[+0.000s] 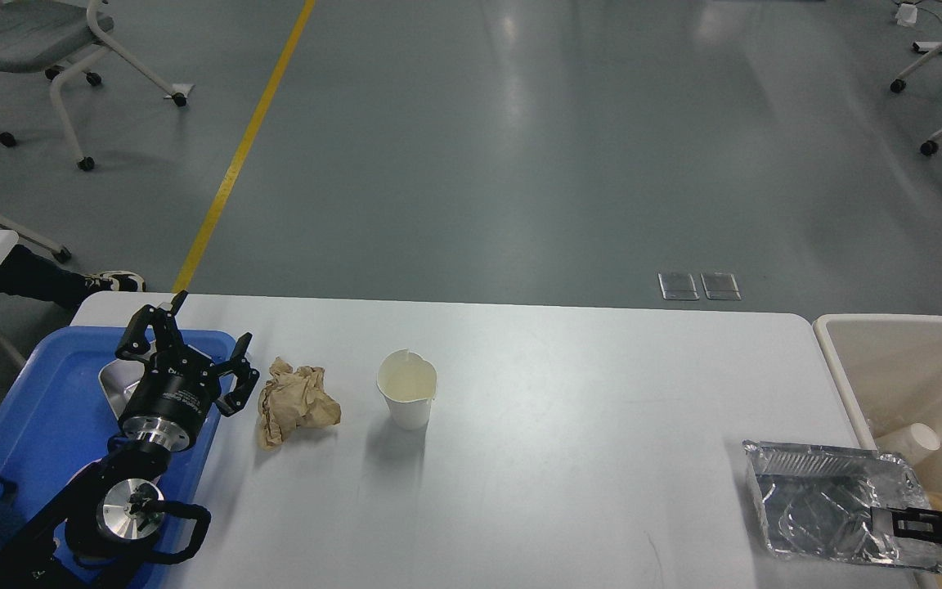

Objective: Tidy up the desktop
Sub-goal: 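Lift the foil tray with the right gripper, then carry the foil tray with the right gripper to the table center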

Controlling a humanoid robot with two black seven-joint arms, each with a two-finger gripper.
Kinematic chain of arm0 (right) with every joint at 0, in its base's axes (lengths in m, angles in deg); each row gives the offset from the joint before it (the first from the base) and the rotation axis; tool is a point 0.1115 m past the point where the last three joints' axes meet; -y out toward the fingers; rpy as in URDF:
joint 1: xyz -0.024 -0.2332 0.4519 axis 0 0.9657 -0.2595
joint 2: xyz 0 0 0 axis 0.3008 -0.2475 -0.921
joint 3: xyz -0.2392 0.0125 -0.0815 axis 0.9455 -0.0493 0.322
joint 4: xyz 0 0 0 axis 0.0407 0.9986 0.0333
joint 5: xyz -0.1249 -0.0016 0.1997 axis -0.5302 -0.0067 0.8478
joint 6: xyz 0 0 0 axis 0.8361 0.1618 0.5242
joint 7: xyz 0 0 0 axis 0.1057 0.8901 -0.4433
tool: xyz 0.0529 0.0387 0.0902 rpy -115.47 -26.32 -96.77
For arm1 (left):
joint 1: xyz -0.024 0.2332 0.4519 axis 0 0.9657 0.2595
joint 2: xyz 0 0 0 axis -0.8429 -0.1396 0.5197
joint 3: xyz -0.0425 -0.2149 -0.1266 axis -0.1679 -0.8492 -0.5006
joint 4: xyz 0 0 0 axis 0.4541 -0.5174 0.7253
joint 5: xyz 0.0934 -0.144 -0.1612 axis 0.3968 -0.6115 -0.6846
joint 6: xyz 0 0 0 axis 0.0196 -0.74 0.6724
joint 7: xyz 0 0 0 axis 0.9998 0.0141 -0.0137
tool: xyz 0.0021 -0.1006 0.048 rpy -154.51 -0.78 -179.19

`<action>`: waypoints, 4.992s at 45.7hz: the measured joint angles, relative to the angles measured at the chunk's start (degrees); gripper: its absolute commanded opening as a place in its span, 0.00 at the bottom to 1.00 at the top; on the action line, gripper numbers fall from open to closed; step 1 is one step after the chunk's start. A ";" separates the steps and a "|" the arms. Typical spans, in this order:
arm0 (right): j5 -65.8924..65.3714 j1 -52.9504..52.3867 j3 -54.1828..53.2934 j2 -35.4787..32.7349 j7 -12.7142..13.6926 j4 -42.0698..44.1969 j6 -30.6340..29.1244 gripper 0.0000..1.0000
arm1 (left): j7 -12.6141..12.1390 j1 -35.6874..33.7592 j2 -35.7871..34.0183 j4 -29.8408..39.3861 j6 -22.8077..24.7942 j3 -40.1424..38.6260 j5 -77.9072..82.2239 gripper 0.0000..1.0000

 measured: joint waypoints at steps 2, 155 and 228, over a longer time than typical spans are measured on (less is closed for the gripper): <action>0.00 0.00 0.03 0.00 -0.17 -0.01 0.00 0.02 | 0.00 0.00 -0.02 0.00 0.01 0.00 0.00 0.96; 21.94 -39.93 21.52 5.64 8.72 -22.51 -13.33 0.00 | -0.26 -0.03 0.58 0.30 0.66 -0.09 -0.08 0.96; 39.30 -50.79 40.08 21.57 7.94 -12.58 -9.47 0.00 | -2.51 -0.03 -9.92 7.90 -9.58 9.47 0.17 0.96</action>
